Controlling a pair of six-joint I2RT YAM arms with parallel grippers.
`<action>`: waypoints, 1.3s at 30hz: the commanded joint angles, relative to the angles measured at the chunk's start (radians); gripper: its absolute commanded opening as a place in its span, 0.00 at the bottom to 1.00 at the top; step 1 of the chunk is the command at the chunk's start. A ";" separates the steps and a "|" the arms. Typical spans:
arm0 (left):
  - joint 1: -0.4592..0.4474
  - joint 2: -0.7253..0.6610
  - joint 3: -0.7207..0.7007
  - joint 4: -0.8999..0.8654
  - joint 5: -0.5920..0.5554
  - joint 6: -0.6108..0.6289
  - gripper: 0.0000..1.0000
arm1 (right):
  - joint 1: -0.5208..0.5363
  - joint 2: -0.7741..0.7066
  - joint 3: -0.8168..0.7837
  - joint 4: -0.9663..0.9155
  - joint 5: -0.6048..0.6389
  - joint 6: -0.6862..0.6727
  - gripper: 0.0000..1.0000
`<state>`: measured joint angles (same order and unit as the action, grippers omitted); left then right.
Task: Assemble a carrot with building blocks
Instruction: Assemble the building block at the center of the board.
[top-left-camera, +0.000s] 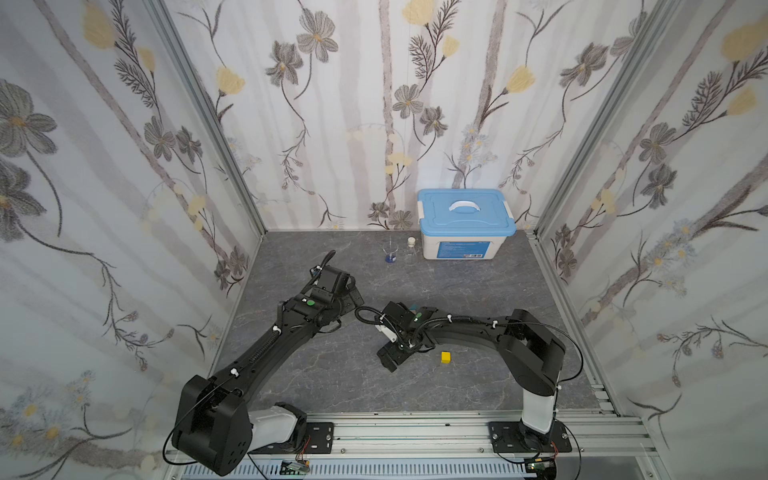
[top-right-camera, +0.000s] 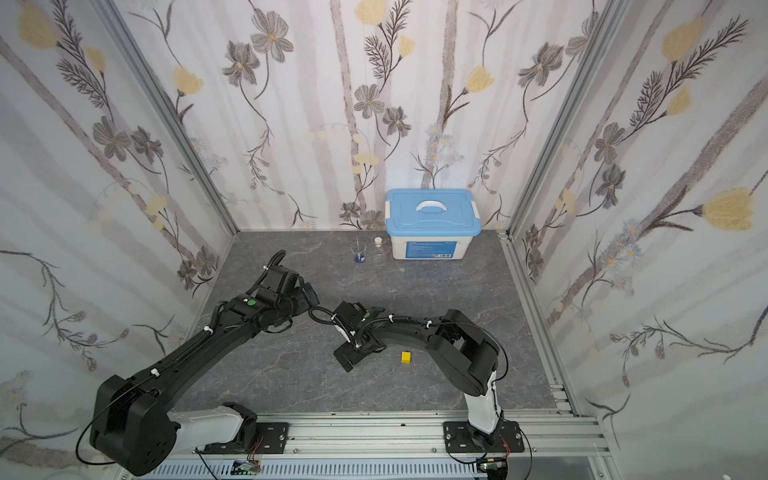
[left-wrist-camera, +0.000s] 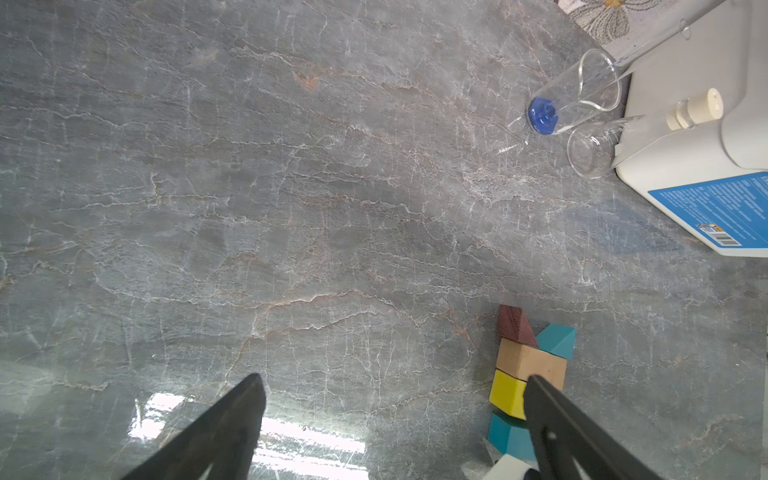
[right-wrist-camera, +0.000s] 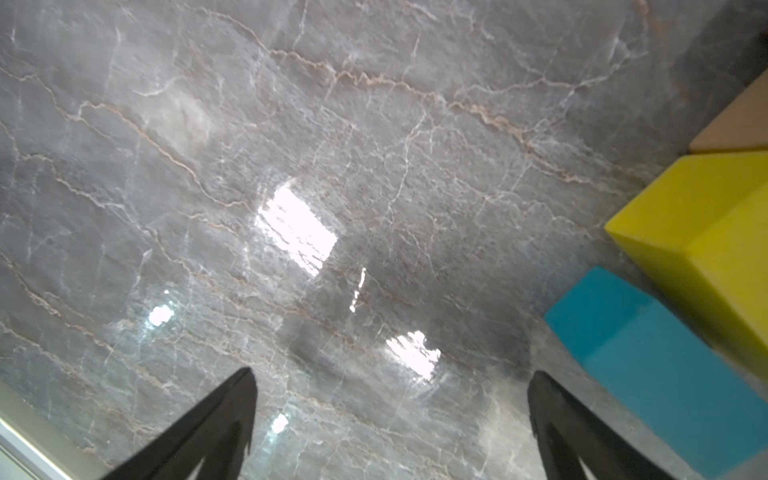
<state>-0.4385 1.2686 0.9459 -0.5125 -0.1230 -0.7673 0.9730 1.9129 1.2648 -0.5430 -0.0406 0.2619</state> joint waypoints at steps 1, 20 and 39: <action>0.001 -0.003 0.002 -0.001 -0.013 -0.001 1.00 | 0.000 0.007 0.007 -0.013 0.029 0.011 1.00; 0.002 0.002 0.006 0.004 -0.011 -0.003 1.00 | -0.008 0.034 0.024 -0.015 0.040 0.007 1.00; 0.001 -0.001 -0.004 0.009 -0.006 -0.004 1.00 | -0.012 0.026 0.014 -0.031 0.039 0.007 1.00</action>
<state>-0.4377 1.2686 0.9436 -0.5117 -0.1223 -0.7677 0.9634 1.9427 1.2850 -0.5430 -0.0002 0.2607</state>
